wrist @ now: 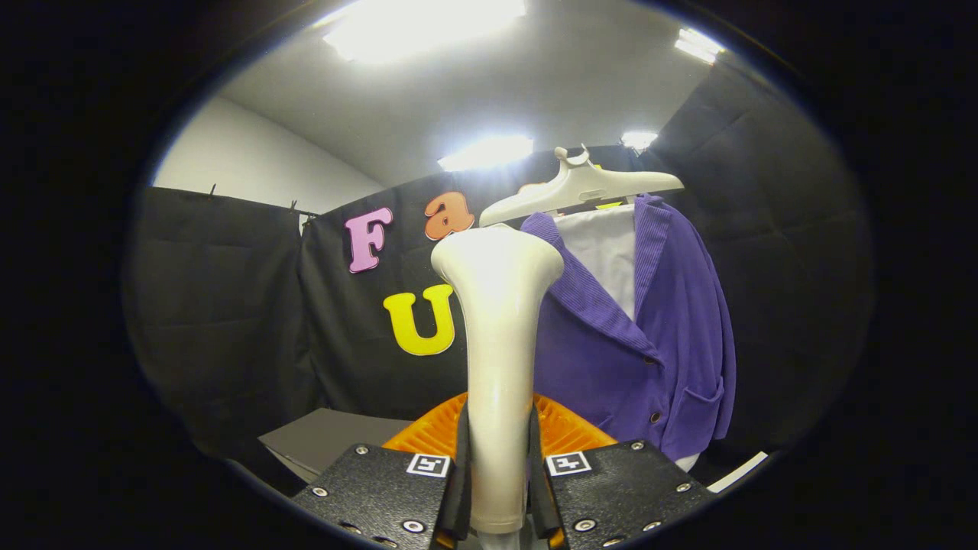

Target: Iron the clothes twice with a garment steamer, once on the left side and once on the right side.

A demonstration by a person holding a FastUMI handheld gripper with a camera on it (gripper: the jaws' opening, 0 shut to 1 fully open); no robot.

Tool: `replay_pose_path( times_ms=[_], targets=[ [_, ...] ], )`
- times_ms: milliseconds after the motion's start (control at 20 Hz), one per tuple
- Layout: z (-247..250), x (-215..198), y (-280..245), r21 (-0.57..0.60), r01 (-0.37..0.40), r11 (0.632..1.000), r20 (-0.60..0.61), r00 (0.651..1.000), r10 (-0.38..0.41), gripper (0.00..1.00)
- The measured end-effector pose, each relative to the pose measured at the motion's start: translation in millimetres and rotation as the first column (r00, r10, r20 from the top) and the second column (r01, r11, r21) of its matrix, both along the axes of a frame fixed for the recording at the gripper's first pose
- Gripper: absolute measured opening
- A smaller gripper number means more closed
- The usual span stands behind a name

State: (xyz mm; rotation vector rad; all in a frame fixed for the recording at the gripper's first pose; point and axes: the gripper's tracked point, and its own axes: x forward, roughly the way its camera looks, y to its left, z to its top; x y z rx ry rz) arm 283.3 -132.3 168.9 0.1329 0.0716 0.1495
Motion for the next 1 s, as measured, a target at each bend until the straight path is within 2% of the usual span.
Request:
replay_pose_path(
  times_ms=[200,500,750,1000],
  targets=[
    [4.6,37.4,-15.9,-0.025,0.051,0.998,0.031,0.998,-0.050,0.31],
    [-11.1,80.8,-30.4,-0.037,0.091,0.995,0.004,0.996,-0.090,0.31],
    [-43.7,88.3,-32.1,-0.043,0.102,0.994,-0.049,0.993,-0.104,0.31],
    [-85.4,78.4,-41.1,-0.034,0.132,0.991,-0.127,0.983,-0.136,0.31]
  ],
)
